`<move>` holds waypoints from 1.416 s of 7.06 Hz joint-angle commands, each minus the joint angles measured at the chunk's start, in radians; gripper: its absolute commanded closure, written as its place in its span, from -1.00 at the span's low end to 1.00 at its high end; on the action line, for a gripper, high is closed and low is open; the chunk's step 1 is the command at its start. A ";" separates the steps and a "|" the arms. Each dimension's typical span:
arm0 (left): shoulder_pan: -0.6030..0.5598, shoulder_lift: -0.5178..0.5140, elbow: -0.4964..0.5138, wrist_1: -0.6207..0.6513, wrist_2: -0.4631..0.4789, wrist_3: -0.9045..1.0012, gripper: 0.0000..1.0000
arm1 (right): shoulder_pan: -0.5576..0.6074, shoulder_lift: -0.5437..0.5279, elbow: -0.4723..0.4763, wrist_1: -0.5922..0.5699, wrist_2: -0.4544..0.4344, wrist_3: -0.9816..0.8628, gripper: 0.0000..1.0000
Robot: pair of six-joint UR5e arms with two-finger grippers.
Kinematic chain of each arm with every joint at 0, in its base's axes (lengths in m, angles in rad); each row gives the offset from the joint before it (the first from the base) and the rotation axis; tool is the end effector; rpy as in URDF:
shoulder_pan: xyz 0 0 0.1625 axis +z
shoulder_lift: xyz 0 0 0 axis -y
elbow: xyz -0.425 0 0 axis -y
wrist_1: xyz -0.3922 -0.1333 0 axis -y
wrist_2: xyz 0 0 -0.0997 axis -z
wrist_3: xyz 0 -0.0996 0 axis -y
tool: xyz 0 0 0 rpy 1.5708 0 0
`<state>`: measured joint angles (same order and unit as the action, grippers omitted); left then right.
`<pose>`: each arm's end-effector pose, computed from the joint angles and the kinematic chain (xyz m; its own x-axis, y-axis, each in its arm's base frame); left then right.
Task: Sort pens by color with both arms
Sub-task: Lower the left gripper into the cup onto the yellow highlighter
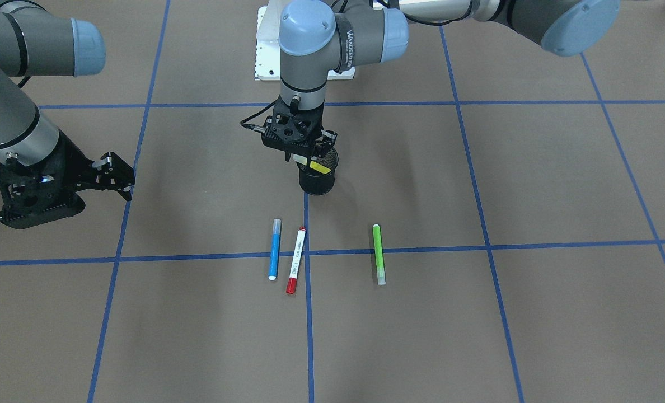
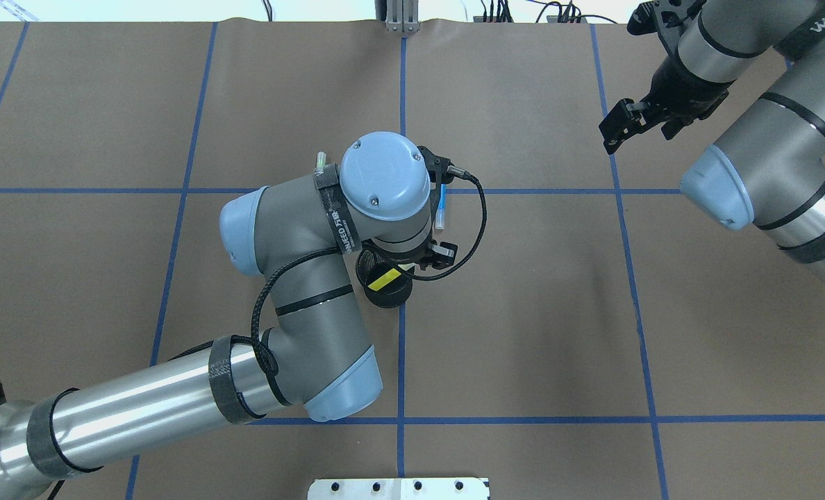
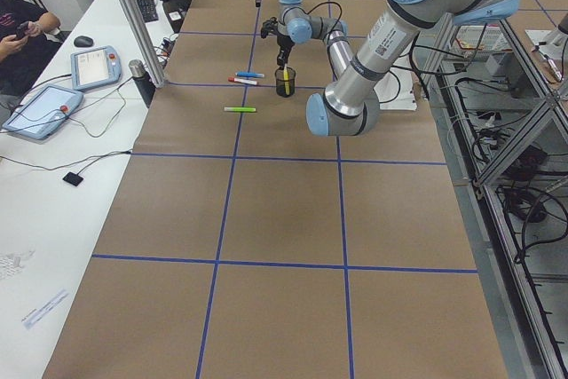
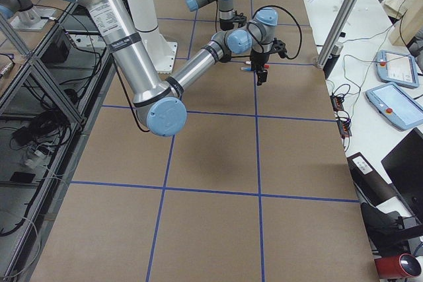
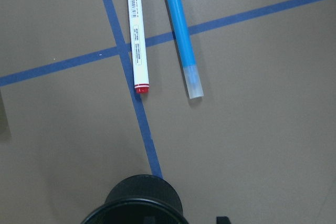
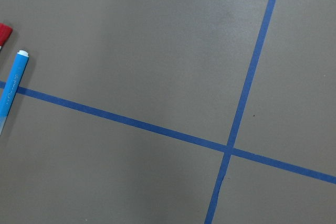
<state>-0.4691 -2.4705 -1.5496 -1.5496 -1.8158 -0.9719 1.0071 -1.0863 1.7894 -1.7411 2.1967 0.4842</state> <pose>0.5942 -0.4235 0.1127 0.6372 0.2902 -0.7140 -0.1020 0.9500 0.2951 -0.2701 -0.5675 0.3039 0.6798 -0.2669 0.6831 0.1625 0.9631 0.2147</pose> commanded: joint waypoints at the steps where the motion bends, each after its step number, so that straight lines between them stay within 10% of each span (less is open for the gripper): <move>1: 0.023 0.004 0.000 0.000 0.027 -0.001 -0.01 | 0.001 0.000 0.001 0.000 0.000 0.002 -0.98; 10: 0.020 0.016 -0.049 0.065 0.032 0.005 0.00 | -0.004 0.000 0.007 0.000 0.000 0.005 -0.98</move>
<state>-0.4494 -2.4532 -1.5973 -1.4850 -1.7841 -0.9663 1.0047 -1.0860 1.7968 -1.7410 2.1966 0.4893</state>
